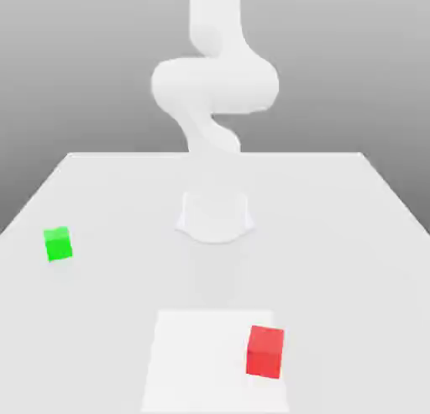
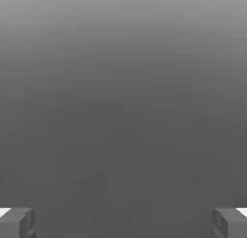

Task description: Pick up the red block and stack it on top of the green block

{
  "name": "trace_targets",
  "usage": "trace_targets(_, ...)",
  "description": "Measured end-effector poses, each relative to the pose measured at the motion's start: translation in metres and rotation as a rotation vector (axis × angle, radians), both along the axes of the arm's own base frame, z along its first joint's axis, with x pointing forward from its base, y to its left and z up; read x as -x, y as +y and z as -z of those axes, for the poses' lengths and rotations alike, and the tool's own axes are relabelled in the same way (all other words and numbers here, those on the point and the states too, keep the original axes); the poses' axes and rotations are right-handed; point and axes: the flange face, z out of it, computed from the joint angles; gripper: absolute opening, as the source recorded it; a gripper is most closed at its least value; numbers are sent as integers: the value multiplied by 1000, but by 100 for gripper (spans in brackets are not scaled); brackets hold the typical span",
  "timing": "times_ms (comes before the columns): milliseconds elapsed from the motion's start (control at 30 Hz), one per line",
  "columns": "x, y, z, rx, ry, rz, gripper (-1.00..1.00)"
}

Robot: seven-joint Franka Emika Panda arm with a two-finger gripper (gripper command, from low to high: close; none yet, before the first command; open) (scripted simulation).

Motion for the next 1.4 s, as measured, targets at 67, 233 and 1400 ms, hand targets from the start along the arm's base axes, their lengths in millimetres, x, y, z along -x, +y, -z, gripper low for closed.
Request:
trace_targets(67, -25, 7, 41, -6, 69, 18, 0)
trace_targets(233, -67, 23, 146, -19, 230, 59, 0)
trace_targets(1400, -39, 46, 455, -84, 708, 226, -100)
